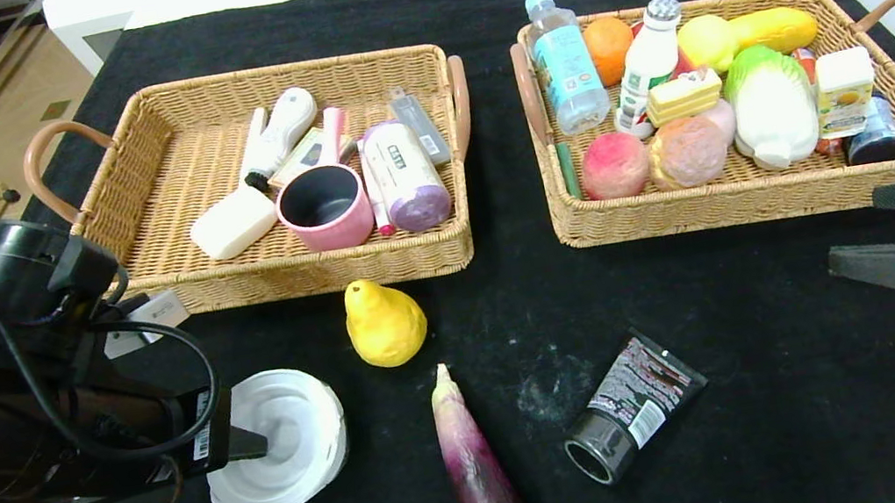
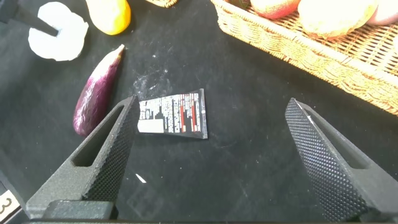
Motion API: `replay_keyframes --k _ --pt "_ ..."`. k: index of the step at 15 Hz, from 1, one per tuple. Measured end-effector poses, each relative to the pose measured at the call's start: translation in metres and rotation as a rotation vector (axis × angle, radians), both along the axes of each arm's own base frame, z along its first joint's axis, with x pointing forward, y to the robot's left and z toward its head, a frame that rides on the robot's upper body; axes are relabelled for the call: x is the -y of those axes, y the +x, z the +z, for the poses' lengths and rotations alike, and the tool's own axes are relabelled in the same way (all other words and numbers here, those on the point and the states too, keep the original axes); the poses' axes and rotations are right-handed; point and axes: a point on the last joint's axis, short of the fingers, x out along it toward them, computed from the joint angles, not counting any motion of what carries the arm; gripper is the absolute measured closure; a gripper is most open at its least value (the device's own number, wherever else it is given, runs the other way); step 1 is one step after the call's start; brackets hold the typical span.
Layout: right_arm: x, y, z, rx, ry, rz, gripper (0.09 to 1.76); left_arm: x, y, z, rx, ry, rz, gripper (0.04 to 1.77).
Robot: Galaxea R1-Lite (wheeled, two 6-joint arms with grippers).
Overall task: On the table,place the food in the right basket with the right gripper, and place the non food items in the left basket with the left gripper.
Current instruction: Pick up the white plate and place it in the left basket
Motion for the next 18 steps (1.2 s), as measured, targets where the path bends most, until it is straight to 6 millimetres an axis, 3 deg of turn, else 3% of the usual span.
replay_keyframes --k 9,14,18 --pt "0.000 0.000 -0.001 -0.002 0.000 0.000 0.14 -0.004 -0.018 0.022 0.075 -0.091 -0.050 1.42" --pt "0.000 0.001 -0.001 -0.003 -0.001 0.000 0.14 -0.005 -0.026 0.049 0.181 -0.116 -0.052 1.42" --pt "0.000 0.001 -0.001 -0.004 -0.001 0.000 0.14 -0.007 -0.026 0.083 0.312 -0.140 -0.047 1.42"
